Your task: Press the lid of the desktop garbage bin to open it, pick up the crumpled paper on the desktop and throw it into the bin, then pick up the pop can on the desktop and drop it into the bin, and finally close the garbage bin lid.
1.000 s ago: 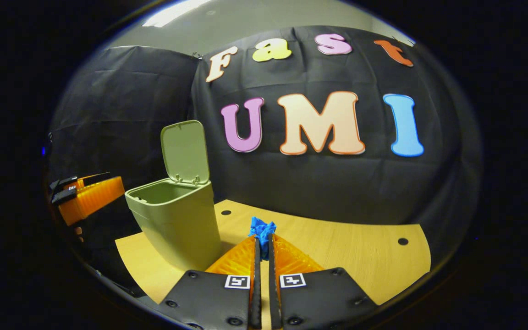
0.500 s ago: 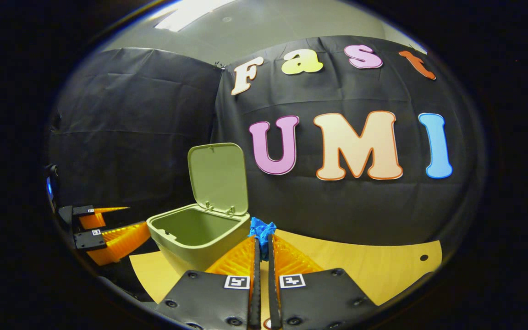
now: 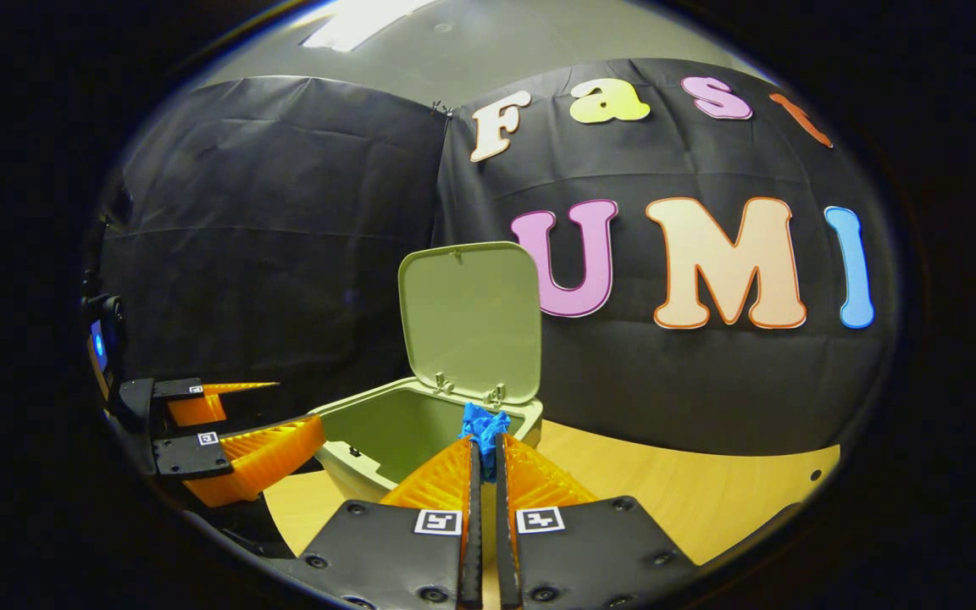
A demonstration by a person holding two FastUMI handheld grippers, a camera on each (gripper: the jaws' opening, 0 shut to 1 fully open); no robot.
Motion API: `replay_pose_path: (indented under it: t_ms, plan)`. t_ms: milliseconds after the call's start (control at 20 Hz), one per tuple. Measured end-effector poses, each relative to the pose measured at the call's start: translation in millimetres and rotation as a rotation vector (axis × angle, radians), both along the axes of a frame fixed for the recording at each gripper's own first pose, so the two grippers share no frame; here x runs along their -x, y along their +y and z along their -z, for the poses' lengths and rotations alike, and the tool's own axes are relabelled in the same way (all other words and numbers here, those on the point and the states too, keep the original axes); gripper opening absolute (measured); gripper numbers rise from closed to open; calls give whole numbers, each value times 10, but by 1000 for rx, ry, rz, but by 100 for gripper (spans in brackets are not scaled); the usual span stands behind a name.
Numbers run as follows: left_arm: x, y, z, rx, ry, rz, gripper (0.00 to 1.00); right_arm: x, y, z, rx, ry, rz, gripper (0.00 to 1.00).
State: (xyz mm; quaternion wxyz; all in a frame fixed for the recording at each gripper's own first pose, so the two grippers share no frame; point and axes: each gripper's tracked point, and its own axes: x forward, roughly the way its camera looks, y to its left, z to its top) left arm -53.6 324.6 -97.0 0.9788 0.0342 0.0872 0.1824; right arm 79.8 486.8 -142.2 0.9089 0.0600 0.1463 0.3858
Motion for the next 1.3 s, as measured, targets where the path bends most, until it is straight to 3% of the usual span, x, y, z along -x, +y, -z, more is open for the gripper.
replay_pose_path:
  t_ms: [100,150,300,400,700,1300]
  plan:
    - [19,73,13,1,1,-9,89,58,125,12,-4,6,-15,12]
    - [37,96,5,4,-1,-11,89,85,196,45,-4,13,-28,26]
    - [46,108,6,10,-8,-13,88,121,207,67,6,3,-24,88]
    - [25,41,-12,17,-9,-3,88,77,85,-45,1,-33,5,99]
    - [-186,-403,-130,30,-45,70,88,-93,-690,-321,-5,-105,143,98]
    - [-650,-1856,24,84,-29,281,88,-206,-2870,-282,60,-96,423,98]
